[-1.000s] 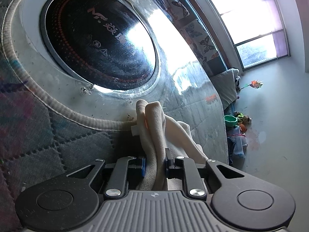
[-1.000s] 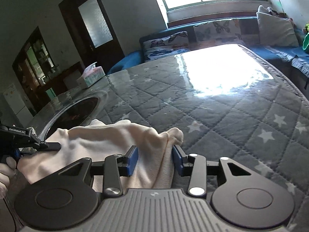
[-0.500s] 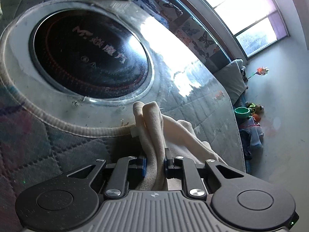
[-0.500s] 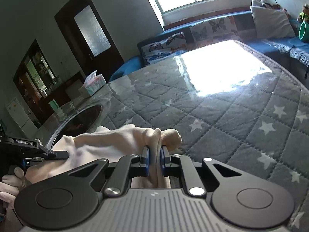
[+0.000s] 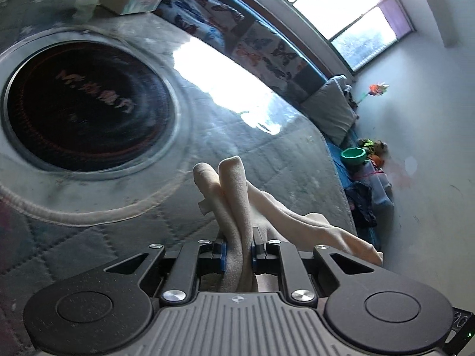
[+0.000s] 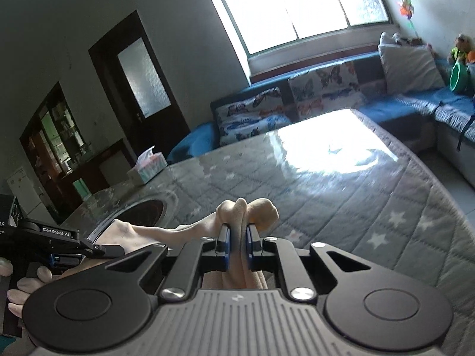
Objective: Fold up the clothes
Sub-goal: 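Lift the sweatshirt with both grippers and fold it over once more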
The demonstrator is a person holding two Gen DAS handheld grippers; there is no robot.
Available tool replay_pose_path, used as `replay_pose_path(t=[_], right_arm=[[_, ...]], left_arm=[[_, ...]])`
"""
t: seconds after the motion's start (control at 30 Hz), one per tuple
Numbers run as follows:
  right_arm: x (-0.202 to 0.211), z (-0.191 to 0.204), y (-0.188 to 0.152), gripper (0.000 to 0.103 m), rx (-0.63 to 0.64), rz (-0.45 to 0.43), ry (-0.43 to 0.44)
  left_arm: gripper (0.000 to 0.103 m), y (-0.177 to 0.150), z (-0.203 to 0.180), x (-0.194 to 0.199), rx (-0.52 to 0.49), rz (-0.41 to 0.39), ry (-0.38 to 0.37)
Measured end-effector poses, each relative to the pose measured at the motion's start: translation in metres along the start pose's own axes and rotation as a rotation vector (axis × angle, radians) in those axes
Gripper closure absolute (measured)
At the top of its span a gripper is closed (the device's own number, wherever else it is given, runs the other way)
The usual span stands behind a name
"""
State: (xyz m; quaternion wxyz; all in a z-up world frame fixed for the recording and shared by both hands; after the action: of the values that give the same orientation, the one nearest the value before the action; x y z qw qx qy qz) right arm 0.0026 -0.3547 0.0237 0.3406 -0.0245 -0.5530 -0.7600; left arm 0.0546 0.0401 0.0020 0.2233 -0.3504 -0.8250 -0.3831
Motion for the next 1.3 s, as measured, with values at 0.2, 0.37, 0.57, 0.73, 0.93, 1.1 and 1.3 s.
replay_pose_path(t=[0.2,0.37,0.57,0.73,0.93,1.1,1.3], right_arm=[[0.018,-0.006,0.011,0.094,0.008,-0.046,-0.048],[0.032,-0.011,0.019,0.094,0.014,-0.084,-0.088],[0.05,-0.018,0.029,0.094,0.02,-0.13,-0.136],[0.056,-0.023,0.034,0.094,0.026,-0.154,-0.168],[0.057,-0.033,0.04,0.094,0.025,-0.176,-0.2],[0.058,-0.044,0.046,0.094,0.031,-0.188,-0.227],[0.051,-0.054,0.054,0.094,0.031,-0.187,-0.251]], left_arm=[[0.088,0.0,-0.028,-0.005,-0.063,0.005,-0.037],[0.088,0.0,-0.054,-0.012,-0.121,0.013,-0.055],[0.088,0.004,-0.083,-0.018,-0.189,0.012,-0.076],[0.088,0.006,-0.105,-0.022,-0.243,0.002,-0.086],[0.088,0.009,-0.126,-0.031,-0.279,0.007,-0.1],[0.088,0.012,-0.14,-0.041,-0.301,0.004,-0.107],[0.088,0.013,-0.152,-0.053,-0.322,0.005,-0.099]])
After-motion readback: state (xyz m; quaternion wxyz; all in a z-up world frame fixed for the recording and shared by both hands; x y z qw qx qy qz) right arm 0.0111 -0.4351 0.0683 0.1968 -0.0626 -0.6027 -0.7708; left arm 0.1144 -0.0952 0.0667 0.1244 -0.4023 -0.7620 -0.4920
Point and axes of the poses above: each gripper's, at about its wrist camera, not at the fingertips, and x roughly against the way its jaws point, z to its left, y to its top, the point moved 2 cm from there along -x, roughly the way its jaws point, and after that the axes turned 2 degrees about y, right-handed, at the moved point
